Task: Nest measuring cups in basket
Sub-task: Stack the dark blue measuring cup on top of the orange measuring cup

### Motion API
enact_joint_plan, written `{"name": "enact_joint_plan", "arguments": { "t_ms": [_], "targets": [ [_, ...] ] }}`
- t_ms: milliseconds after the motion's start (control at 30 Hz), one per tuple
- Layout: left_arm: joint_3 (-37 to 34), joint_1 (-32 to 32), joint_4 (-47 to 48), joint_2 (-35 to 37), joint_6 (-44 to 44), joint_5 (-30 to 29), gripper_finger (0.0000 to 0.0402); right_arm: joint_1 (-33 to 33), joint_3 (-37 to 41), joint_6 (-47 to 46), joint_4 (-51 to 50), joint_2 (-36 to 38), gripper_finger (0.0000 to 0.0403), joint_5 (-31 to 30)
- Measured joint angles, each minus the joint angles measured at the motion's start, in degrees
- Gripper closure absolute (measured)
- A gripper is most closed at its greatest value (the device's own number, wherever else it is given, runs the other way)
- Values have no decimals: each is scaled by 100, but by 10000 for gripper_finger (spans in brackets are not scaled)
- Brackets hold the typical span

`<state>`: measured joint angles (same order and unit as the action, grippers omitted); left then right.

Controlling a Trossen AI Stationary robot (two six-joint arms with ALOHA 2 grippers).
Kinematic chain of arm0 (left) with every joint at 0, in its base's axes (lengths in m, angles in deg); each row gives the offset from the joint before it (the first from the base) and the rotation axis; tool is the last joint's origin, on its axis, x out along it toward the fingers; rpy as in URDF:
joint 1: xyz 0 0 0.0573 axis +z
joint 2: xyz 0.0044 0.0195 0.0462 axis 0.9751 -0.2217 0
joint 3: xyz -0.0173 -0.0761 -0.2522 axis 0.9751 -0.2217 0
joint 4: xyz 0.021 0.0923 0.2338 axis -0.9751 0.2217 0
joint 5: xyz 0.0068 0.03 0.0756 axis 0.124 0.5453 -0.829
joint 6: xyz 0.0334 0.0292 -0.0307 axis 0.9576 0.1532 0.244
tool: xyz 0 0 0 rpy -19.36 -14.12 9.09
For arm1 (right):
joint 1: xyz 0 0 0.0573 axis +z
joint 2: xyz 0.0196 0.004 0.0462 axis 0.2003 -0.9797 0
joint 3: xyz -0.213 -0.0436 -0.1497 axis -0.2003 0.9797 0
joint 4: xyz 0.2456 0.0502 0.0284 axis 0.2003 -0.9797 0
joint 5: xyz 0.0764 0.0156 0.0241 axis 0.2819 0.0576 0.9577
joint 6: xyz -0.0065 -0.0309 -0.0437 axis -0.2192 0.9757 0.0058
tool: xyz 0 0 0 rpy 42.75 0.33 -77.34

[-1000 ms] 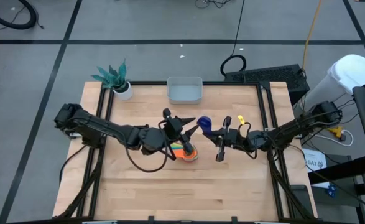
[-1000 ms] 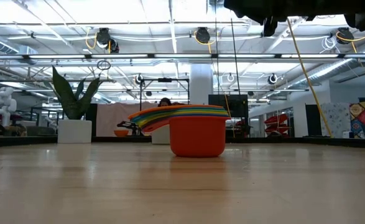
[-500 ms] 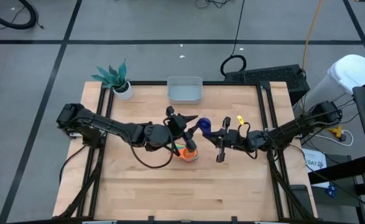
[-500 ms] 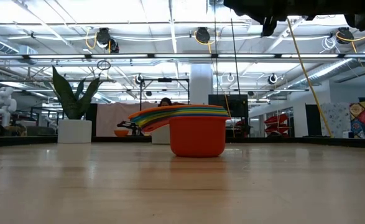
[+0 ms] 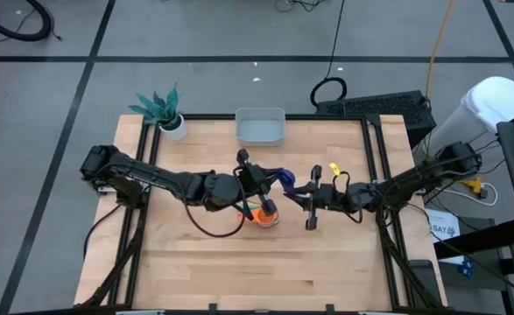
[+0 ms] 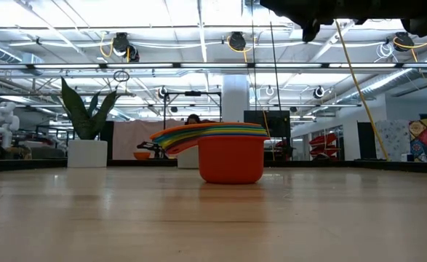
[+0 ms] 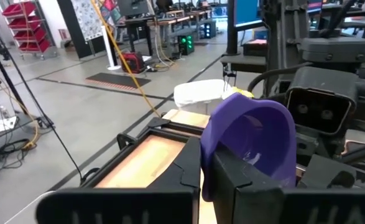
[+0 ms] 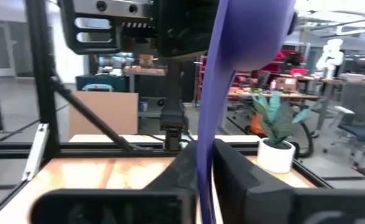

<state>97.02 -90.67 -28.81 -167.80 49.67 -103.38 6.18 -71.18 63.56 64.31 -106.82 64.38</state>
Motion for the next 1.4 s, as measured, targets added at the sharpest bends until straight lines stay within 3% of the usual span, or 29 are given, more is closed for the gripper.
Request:
{"name": "enact_joint_plan", "arguments": {
  "t_ms": [400, 567, 700, 833, 1067, 1233, 1400],
  "targets": [
    [0, 78, 245, 2, 96, -238, 393, 7, 4, -306, -219, 2, 153, 72],
    [0, 216, 505, 4, 180, -225, 393, 167, 7, -644, -559, 2, 99, 58],
    [0, 333, 1005, 46, 346, 229, 393, 443, 13, -308, -463, 130, 83, 7],
    [-10, 435, 1896, 117, 364, 818, 393, 703, 9, 209, -465, 705, 81, -237],
    [-7, 492, 3236, 336, 900, 2526, 393, 1011, 2, 882, -1499, 2147, 81, -893],
    [17, 472, 3609, 463, 1228, 3637, 393, 1029, 4, 590, -2556, 2740, 81, -1299],
    [-9, 487, 4351, 384, 1581, 3959, 393, 1029, 4, 320, -2739, 2705, 81, -1300]
  ]
}}
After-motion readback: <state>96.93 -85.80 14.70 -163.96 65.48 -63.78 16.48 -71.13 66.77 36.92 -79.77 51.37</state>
